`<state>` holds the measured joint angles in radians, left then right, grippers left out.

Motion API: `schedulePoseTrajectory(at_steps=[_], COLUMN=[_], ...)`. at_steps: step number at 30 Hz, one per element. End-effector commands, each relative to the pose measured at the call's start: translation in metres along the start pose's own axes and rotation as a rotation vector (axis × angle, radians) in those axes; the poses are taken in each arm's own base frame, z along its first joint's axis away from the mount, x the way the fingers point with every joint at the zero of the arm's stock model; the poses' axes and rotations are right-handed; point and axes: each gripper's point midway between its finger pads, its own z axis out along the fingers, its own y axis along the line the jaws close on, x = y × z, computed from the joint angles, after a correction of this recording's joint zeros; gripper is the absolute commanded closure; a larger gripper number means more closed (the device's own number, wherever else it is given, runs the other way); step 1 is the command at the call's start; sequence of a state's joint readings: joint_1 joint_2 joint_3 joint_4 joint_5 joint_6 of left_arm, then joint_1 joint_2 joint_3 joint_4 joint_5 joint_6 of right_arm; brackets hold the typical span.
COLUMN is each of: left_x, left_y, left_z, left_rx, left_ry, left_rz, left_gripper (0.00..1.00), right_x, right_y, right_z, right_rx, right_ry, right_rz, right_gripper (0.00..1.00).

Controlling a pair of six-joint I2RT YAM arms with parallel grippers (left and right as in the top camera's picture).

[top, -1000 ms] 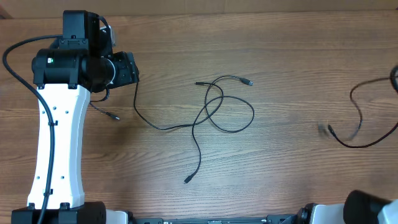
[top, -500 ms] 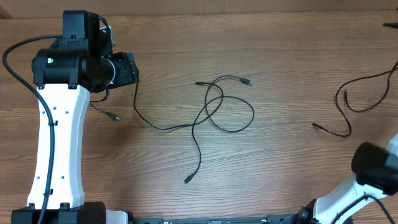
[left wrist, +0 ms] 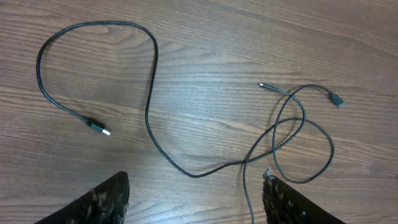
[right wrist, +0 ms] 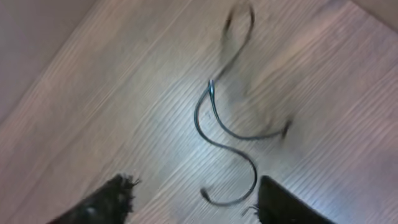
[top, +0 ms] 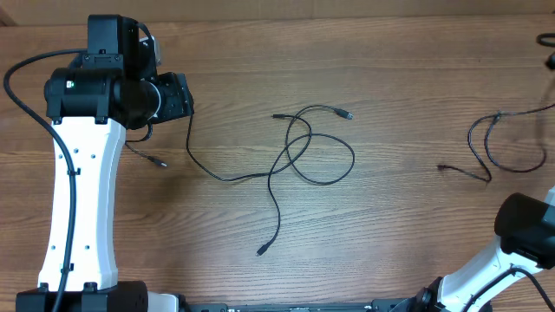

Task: Untangle cables
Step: 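Release the cable on the right and raise the right gripper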

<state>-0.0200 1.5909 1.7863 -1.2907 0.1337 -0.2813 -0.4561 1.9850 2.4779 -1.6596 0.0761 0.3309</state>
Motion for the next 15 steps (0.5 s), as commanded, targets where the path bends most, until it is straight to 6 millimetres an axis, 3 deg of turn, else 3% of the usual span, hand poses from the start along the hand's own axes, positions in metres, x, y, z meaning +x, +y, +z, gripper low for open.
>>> schedulePoseTrajectory(at_steps=[1,4,8,12,15], left_x=[0.002,0.002,0.002,0.002,0.002], left_y=[0.0,0.0,0.0,0.0,0.0], left_z=[0.004,0.004,0.004,0.004,0.004], left_rx=[-0.011,-0.011,-0.011,-0.01,-0.01], left_ry=[0.009,0.009,0.009,0.009,0.01], left_rz=[0.002,0.002,0.002,0.002,0.002], left_gripper=[0.32,0.32,0.32,0.32,0.32], right_x=[0.002,0.007,0.015,0.025,0.032], right_y=[0.002,0.0,0.019,0.037,0.035], right_z=[-0.009,-0.009,-0.01,-0.013,-0.011], right_rx=[-0.019,-0.011,-0.124,-0.241,-0.234], right_ry=[-0.005,0.016,0.056,0.096,0.119], right_rz=[-0.002,-0.006,-0.114,-0.185,-0.184], right_gripper=[0.31,0.23,0.12,0.1,0.09])
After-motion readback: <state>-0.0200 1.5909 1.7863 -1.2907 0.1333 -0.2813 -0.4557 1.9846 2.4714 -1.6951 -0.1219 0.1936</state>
